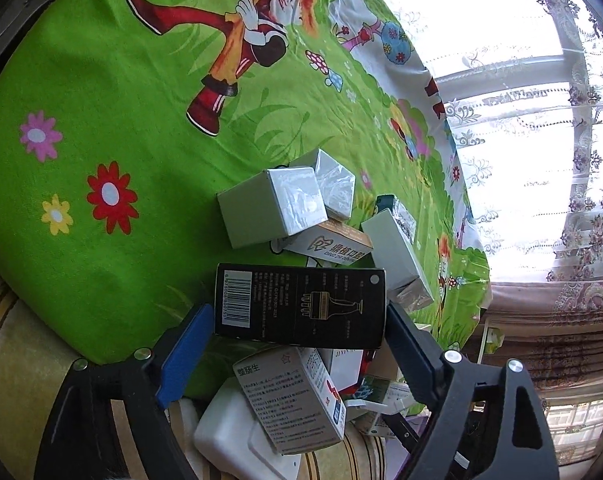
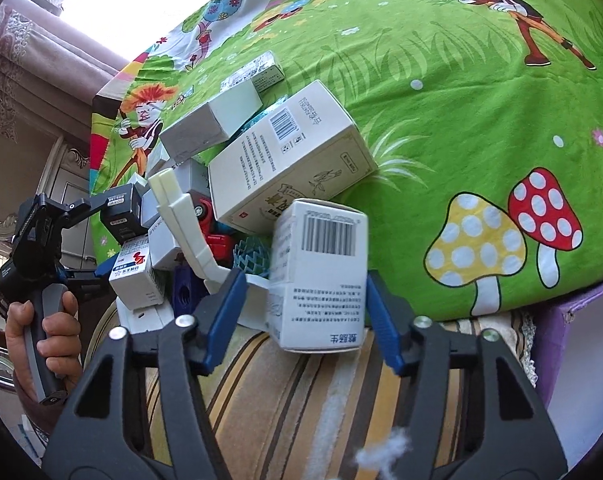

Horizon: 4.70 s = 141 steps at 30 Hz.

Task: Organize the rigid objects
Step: 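Grasp the white barcode box with the right tool while the left tool reaches the black box, then carry the white box to the purple box with the right tool while the left tool lifts the black box, then open both tools to drop the white and black boxes into the purple box, then move both open tools back over the pile of boxes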

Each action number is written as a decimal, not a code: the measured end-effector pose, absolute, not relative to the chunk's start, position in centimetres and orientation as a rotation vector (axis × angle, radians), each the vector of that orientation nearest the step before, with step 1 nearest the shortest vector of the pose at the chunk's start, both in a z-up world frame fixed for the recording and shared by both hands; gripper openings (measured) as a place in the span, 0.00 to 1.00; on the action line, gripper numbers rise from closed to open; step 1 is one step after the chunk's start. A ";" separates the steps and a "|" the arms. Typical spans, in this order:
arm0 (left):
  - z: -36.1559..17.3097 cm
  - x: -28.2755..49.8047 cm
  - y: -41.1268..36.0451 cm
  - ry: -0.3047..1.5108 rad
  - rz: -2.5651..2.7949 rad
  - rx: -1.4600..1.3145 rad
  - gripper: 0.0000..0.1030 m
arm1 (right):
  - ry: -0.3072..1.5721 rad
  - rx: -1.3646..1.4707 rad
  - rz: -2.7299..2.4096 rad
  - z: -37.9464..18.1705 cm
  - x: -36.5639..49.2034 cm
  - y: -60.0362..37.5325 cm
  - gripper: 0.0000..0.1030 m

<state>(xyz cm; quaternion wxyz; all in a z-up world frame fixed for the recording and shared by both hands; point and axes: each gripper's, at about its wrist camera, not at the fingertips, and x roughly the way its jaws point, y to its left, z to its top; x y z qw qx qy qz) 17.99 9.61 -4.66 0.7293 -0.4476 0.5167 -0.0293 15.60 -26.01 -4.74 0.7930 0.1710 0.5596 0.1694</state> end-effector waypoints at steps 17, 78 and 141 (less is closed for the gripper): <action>-3.5 16.8 9.9 1.081 -0.075 -0.944 0.82 | 1.143 0.391 0.361 -3.7 14.4 -27.0 0.48; 2.8 2.5 -29.9 1.143 -0.863 -0.159 0.82 | 0.872 0.434 -0.242 -0.7 -3.7 -52.2 0.48; 4.7 1.0 -4.6 0.869 -0.449 -0.098 0.85 | 0.916 0.176 0.075 3.7 1.9 -36.7 0.70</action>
